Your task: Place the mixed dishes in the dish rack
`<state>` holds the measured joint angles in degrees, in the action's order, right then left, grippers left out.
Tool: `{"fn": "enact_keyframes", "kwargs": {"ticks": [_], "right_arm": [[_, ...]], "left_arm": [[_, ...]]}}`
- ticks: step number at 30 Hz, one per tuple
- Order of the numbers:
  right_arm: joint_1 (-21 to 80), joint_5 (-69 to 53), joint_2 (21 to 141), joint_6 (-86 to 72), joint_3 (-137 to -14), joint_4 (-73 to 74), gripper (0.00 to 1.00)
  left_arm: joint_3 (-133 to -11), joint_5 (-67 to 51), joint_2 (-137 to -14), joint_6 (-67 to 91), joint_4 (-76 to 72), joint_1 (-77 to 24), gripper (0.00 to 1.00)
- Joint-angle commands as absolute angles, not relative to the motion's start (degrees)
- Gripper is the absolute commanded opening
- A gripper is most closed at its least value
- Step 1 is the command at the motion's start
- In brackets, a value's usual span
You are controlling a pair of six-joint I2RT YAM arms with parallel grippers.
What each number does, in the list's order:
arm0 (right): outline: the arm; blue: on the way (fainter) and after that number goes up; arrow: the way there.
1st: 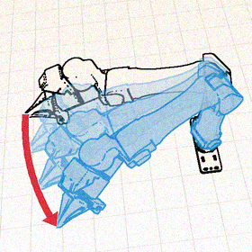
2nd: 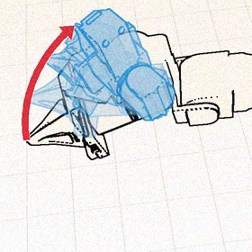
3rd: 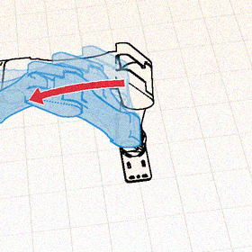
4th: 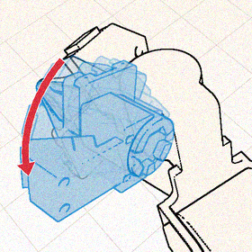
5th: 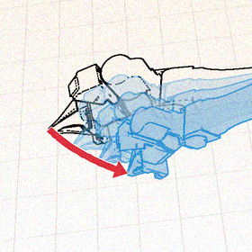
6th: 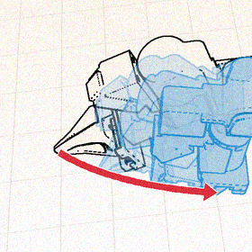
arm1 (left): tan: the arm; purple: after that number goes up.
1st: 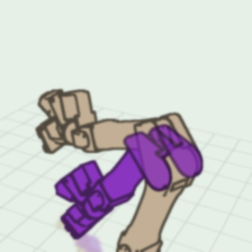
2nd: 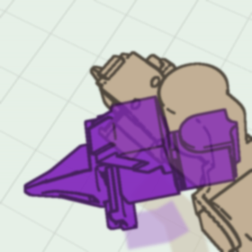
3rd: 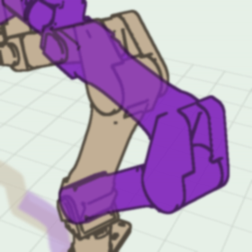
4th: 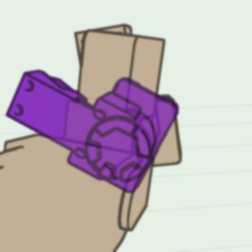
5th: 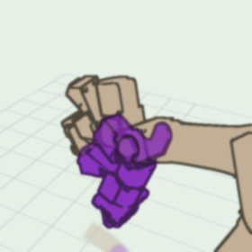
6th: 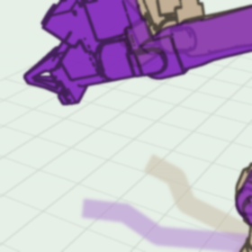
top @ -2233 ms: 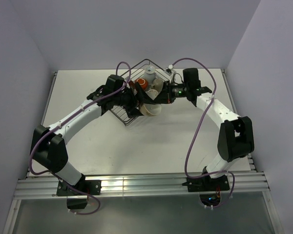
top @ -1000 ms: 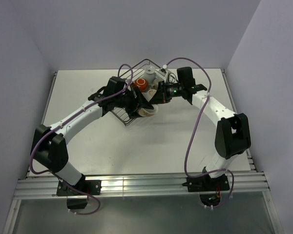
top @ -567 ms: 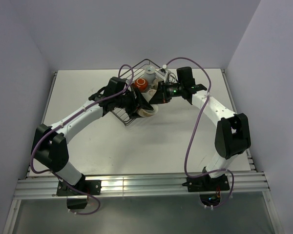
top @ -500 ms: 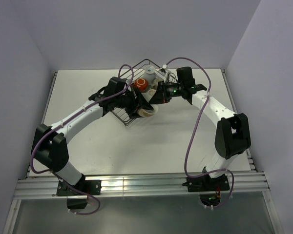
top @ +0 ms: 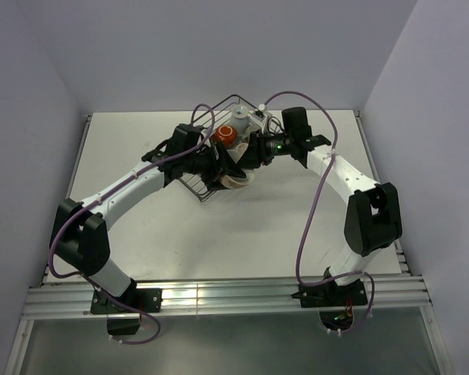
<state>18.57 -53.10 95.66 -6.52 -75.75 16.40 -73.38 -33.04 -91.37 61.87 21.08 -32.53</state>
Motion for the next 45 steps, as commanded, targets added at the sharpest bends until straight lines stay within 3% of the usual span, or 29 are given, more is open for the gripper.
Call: {"fn": "enact_keyframes", "kwargs": {"ticks": [1,4,14,28,45], "right_arm": [[18.55,-53.17,91.59,-4.22,-76.11,16.61,0.51],[17.85,-54.22,90.8,-2.99,-75.76,17.14,0.55],[13.98,-56.16,86.67,-0.62,-74.45,19.6,0.56],[3.96,-60.91,80.6,-0.7,-66.02,16.7,0.56],[2.55,-61.7,80.24,-0.7,-61.52,13.54,0.56]], "left_arm": [[-73.65,-35.07,-87.37,60.03,17.84,-31.82,0.22],[-73.39,-34.81,-86.84,59.33,18.72,-30.85,0.22],[-76.28,-32.0,-86.66,54.15,25.73,-27.78,0.18],[-98.34,-11.7,-94.65,32.71,45.52,-25.58,0.17],[-102.13,8.51,-100.72,15.04,40.26,-26.63,0.16]]}}
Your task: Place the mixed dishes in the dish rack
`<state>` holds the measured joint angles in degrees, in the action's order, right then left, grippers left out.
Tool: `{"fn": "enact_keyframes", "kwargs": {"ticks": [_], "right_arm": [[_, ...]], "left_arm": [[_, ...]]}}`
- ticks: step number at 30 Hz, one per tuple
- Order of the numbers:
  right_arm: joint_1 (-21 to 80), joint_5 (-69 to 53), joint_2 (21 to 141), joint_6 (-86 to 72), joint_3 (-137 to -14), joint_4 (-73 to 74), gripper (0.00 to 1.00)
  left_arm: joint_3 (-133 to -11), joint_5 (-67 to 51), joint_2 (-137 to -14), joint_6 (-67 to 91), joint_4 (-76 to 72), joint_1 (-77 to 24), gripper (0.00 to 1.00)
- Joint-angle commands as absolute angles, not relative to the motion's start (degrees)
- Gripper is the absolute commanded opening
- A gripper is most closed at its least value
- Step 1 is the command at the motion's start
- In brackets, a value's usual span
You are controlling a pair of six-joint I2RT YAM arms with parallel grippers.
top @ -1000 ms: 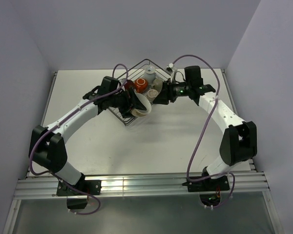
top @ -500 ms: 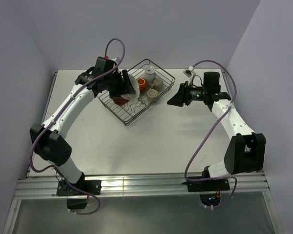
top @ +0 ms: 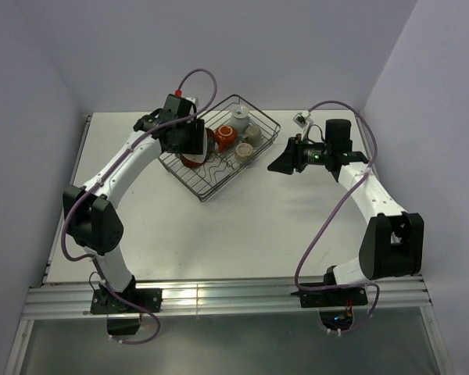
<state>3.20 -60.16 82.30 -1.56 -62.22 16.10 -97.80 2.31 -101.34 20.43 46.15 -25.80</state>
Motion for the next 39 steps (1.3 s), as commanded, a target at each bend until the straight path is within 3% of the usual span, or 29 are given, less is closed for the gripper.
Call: {"fn": "enact_keyframes", "kwargs": {"ticks": [1,24,39], "right_arm": [[2.55,-61.7,80.24,-0.7,-61.35,13.54,0.56],[1.93,-61.35,82.09,-0.7,-60.73,13.27,0.56],[1.23,-61.17,82.88,-0.7,-60.56,13.27,0.56]], "left_arm": [[-102.22,9.48,-100.98,14.25,40.08,-27.15,0.16],[-98.53,39.54,-106.7,-9.3,27.35,-36.91,0.15],[-96.42,43.24,-111.44,-13.09,23.38,-38.85,0.16]]}}
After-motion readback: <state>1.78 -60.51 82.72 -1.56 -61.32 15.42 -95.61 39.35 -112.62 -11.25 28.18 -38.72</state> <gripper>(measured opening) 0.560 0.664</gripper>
